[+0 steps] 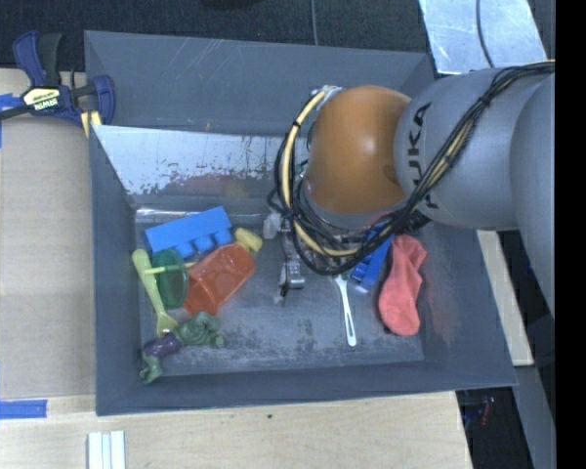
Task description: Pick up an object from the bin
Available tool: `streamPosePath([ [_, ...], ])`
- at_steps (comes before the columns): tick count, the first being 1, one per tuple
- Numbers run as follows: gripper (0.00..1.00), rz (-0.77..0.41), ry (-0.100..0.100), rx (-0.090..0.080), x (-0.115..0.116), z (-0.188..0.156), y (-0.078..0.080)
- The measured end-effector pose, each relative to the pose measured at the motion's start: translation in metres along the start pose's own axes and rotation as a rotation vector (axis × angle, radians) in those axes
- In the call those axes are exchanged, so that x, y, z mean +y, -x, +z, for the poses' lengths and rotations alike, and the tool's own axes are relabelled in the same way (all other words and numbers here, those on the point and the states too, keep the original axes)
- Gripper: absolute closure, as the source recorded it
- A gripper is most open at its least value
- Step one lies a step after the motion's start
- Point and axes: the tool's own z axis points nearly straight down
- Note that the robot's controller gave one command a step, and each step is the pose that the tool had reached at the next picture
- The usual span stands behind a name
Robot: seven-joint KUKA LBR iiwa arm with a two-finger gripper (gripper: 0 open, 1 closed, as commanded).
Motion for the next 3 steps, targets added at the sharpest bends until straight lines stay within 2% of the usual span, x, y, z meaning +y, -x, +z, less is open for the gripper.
streamPosePath([
  [1, 0.00, 0.002, 0.001, -0.008, 0.000, -0.004, 0.002],
  [2, 0.00, -0.365, -0.001, -0.015, 0.051, 0.046, 0.024],
  [3, 0.00, -0.420, -0.001, -0.012, 0.074, 0.034, 0.026],
])
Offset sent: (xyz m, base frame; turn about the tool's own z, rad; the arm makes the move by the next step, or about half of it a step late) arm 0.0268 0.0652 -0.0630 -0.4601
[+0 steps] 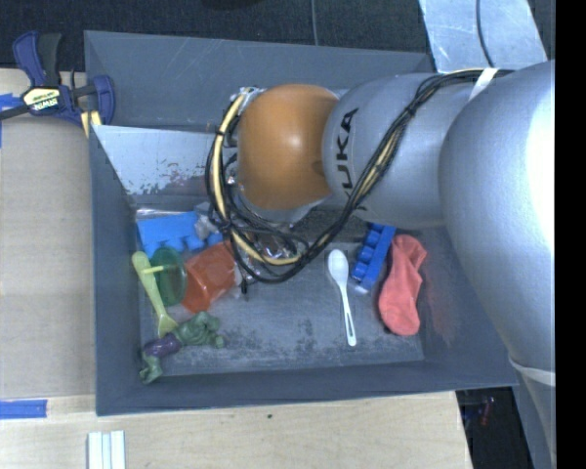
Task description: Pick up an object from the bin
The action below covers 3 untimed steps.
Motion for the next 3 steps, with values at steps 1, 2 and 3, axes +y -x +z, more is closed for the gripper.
streamPosePath([
  [1, 0.00, 0.158, 0.002, -0.004, 0.056, -0.002, -0.002],
  [2, 0.00, -0.236, -0.002, -0.008, 0.066, 0.018, 0.012],
  [3, 1.00, -0.104, -0.011, -0.017, 0.101, 0.026, -0.029],
])
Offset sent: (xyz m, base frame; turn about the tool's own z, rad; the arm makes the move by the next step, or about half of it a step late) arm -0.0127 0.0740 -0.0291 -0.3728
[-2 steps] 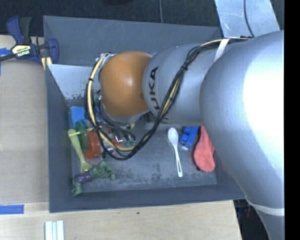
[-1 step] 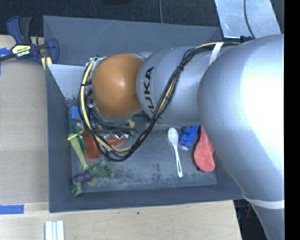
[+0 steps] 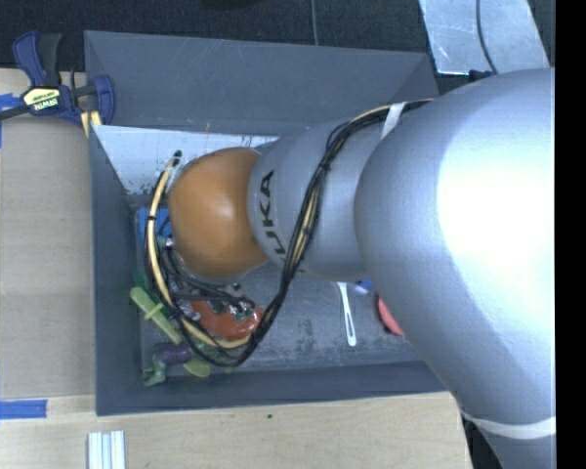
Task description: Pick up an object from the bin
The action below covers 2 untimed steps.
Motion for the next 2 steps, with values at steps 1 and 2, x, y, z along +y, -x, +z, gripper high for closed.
streamPosePath([
  [1, 1.00, 0.000, 0.000, 0.000, 0.0000, 0.0000, 0.0000],
  [2, 1.00, 0.001, 0.000, -0.001, -0.0004, -0.0032, -0.0001],
])
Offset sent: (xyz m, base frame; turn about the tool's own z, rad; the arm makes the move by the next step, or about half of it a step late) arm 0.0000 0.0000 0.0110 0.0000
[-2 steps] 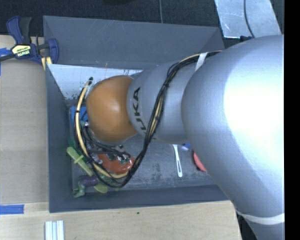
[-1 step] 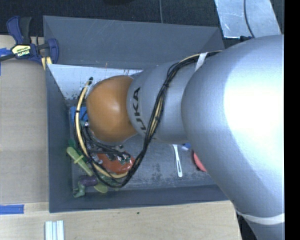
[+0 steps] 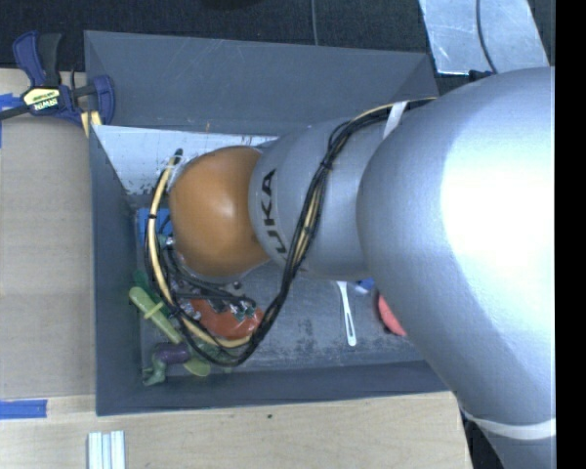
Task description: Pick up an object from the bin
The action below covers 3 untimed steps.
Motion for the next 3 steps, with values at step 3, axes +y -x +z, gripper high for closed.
streamPosePath([
  [3, 1.00, 0.000, 0.001, -0.002, 0.000, -0.059, 0.002],
])
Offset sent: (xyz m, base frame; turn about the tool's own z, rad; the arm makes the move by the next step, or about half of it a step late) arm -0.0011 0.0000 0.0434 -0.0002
